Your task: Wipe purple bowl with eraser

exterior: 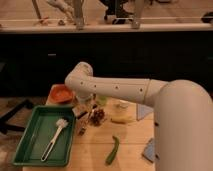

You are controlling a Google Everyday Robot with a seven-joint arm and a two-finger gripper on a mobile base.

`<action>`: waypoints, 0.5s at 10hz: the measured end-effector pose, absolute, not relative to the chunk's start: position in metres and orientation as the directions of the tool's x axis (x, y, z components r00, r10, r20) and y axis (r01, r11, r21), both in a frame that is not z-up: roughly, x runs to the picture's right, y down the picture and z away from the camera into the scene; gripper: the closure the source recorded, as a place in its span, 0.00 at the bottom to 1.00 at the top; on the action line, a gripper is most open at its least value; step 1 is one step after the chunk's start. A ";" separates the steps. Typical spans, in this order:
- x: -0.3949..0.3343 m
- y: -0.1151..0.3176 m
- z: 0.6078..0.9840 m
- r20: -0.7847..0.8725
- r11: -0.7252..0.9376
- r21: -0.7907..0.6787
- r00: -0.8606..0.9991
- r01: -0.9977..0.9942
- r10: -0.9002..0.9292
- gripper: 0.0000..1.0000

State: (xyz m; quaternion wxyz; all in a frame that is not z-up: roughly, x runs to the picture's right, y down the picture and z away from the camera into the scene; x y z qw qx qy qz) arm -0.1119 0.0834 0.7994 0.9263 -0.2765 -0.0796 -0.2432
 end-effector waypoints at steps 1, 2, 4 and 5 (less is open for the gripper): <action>-0.122 0.079 0.804 0.288 0.727 -0.471 0.866 0.499 -0.408 1.00; -0.123 0.076 0.806 0.285 0.727 -0.472 0.867 0.499 -0.409 1.00; -0.120 0.077 0.806 0.281 0.724 -0.478 0.868 0.497 -0.410 1.00; -0.121 0.077 0.806 0.283 0.724 -0.477 0.867 0.499 -0.411 1.00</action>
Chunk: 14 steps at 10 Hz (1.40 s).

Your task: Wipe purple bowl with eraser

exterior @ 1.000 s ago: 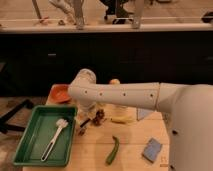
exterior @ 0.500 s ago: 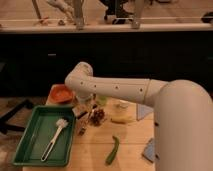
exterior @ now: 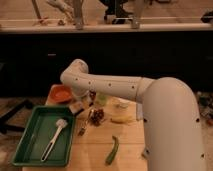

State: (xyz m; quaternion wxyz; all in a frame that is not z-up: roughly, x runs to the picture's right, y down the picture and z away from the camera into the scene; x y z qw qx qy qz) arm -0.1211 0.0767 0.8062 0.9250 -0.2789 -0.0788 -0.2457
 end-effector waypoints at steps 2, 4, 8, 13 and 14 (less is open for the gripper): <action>-0.122 0.077 0.806 0.284 0.724 -0.476 0.866 0.499 -0.411 1.00; -0.121 0.074 0.814 0.266 0.730 -0.483 0.875 0.484 -0.404 1.00; -0.131 0.050 0.849 0.241 0.732 -0.498 0.885 0.464 -0.397 1.00; -0.134 0.030 0.878 0.226 0.743 -0.522 0.908 0.419 -0.353 1.00; -0.130 0.025 0.884 0.231 0.755 -0.527 0.921 0.389 -0.314 1.00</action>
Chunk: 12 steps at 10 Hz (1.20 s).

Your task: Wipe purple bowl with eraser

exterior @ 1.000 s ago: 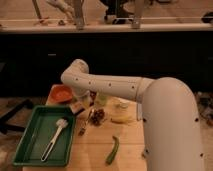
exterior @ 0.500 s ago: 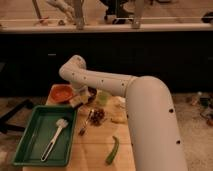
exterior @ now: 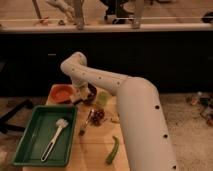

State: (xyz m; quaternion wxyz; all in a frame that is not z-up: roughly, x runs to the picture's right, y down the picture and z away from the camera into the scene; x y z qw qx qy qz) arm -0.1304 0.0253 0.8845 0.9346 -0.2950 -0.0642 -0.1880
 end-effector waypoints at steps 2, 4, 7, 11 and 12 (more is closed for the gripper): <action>-0.124 0.020 0.893 0.244 0.774 -0.531 0.937 0.345 -0.250 1.00; -0.126 0.019 0.901 0.258 0.783 -0.537 0.945 0.314 -0.202 1.00; -0.128 0.019 0.909 0.256 0.783 -0.547 0.949 0.297 -0.182 1.00; -0.130 0.016 0.920 0.241 0.776 -0.562 0.954 0.287 -0.178 1.00; -0.132 0.013 0.922 0.240 0.775 -0.563 0.954 0.289 -0.182 1.00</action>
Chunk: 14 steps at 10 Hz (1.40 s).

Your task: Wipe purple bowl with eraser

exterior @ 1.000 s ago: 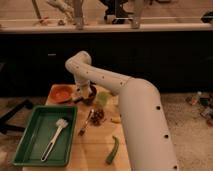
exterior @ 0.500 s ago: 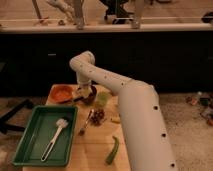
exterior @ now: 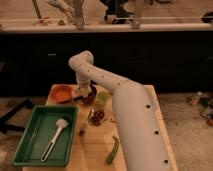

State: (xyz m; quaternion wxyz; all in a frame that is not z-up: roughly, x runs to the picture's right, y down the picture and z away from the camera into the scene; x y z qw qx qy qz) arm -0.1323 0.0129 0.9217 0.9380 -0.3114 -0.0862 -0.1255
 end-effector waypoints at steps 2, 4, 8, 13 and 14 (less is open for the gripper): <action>-0.143 0.003 0.927 0.242 0.772 -0.559 0.950 0.301 -0.196 1.00; -0.152 -0.006 0.931 0.243 0.769 -0.557 0.947 0.313 -0.209 1.00; -0.156 -0.012 0.937 0.242 0.764 -0.564 0.947 0.314 -0.211 1.00; -0.093 -0.007 0.934 0.183 0.771 -0.587 0.969 0.245 -0.168 1.00; -0.087 -0.007 0.932 0.173 0.773 -0.590 0.972 0.233 -0.162 1.00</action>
